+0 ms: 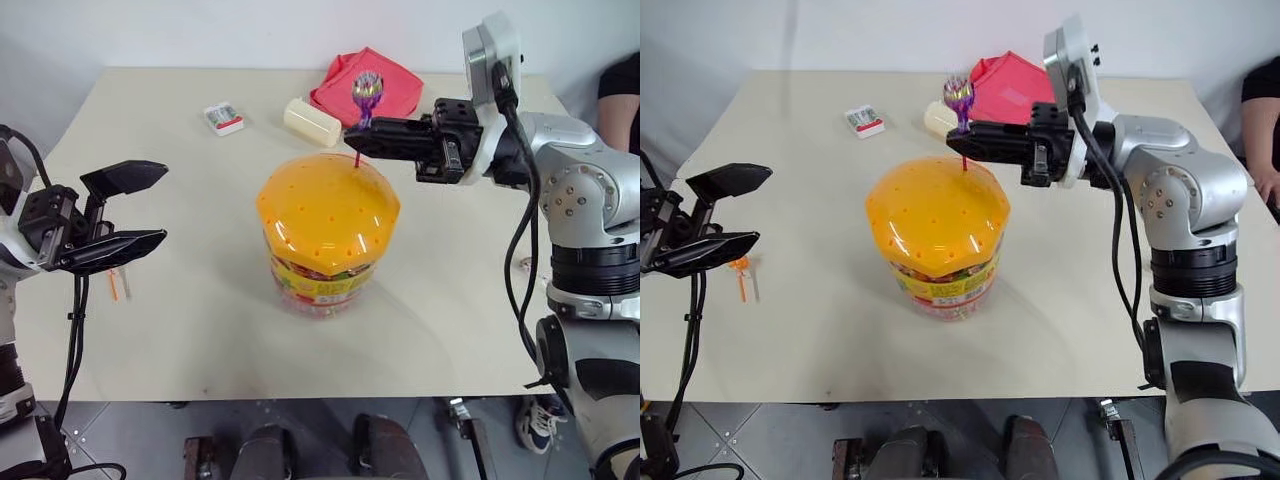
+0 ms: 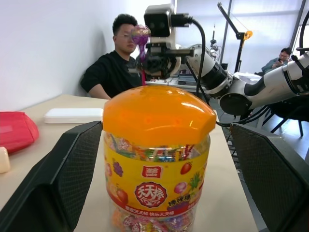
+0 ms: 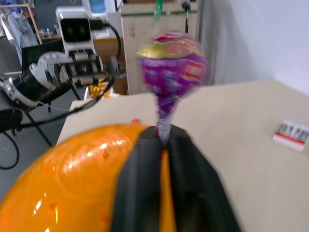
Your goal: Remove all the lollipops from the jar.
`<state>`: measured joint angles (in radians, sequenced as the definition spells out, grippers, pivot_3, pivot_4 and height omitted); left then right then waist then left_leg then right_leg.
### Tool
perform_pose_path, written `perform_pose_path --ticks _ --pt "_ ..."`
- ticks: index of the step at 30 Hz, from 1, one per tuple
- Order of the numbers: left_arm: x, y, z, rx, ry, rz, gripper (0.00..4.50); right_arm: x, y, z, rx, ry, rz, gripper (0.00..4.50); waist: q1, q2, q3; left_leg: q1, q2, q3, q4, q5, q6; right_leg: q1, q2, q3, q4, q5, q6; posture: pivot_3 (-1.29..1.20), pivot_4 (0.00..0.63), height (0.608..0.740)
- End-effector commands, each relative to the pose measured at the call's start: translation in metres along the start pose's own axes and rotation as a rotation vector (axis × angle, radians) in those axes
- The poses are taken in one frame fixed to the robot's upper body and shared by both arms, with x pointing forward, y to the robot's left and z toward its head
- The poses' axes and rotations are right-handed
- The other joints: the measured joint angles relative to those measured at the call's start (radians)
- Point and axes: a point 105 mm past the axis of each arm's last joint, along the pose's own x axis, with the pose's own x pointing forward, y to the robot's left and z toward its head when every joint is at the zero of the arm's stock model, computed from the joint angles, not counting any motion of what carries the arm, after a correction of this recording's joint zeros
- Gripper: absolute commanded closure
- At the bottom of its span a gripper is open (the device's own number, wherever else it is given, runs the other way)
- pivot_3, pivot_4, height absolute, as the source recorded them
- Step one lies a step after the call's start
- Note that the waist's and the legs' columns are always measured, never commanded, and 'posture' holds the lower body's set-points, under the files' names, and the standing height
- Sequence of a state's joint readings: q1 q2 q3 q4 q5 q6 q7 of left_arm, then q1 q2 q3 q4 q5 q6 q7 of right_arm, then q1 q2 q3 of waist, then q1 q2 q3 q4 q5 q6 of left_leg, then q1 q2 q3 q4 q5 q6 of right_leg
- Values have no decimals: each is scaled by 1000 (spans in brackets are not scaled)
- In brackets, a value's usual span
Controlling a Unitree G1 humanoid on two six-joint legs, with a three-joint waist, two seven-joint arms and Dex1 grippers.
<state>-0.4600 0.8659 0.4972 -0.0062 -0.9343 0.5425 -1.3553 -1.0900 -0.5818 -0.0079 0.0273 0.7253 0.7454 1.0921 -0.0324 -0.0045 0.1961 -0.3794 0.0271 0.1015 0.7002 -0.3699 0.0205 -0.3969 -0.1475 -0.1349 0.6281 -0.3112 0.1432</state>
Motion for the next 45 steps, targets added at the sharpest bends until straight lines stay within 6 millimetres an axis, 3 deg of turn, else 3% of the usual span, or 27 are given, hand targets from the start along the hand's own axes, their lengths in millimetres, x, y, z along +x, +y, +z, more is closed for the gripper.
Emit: perform_pose_path --ticks 1,6,11,15,19,26,28,36,43,45 --pt "2 -7 10 46 -17 -24 0 -4 -1 27 -83 -64 -28 4470 0 0 0 0 0 0 0 0 0 0 0 0 0 0 0 0 150 740" --pt "5 -7 8 36 -23 -38 0 -29 -20 59 -160 -99 -207 4470 3 0 0 0 0 -2 0 0 0 0 0 0 0 0 0 0 150 740" --pt "5 -6 7 26 -22 -41 0 -79 -44 56 -152 8 -472 4470 6 0 0 0 -1 -2 0 0 0 1 0 0 0 0 0 0 150 740" --pt "9 -2 4 15 -23 -52 0 -149 -61 -3 -15 373 -724 4470 6 0 0 0 -1 -1 -1 0 0 1 0 0 0 0 0 0 150 740" --pt "12 2 1 8 -26 -58 0 -205 -65 -41 86 534 -894 4470 4 0 0 0 -1 3 -1 0 0 0 -1 1 -1 0 0 0 150 740" --pt "16 4 -1 -2 -31 -65 0 -274 -68 -96 213 712 -1147 4470 1 1 1 0 0 6 -1 0 0 -1 -1 2 -1 0 -1 0 150 740" --pt "16 3 -2 -5 -29 -65 0 -279 -70 -106 243 711 -1177 4470 1 1 1 0 0 6 -1 0 0 -1 -1 2 -1 0 -1 0 150 740" --pt "16 1 -3 -11 -23 -56 0 -249 -85 -144 345 625 -1114 4470 -4 2 1 0 0 6 -1 0 0 -1 -1 2 -2 0 -1 0 150 740" --pt "14 -2 -4 -12 -16 -40 0 -236 -85 -167 391 640 -1082 4470 4 2 1 0 0 4 0 0 0 0 -1 1 -1 0 -1 0 150 740" --pt "13 -2 -5 -15 -10 -33 0 -234 -85 -168 393 642 -1067 3997 3 2 1 0 0 4 -1 0 0 0 -1 1 -1 0 -1 0 150 740"
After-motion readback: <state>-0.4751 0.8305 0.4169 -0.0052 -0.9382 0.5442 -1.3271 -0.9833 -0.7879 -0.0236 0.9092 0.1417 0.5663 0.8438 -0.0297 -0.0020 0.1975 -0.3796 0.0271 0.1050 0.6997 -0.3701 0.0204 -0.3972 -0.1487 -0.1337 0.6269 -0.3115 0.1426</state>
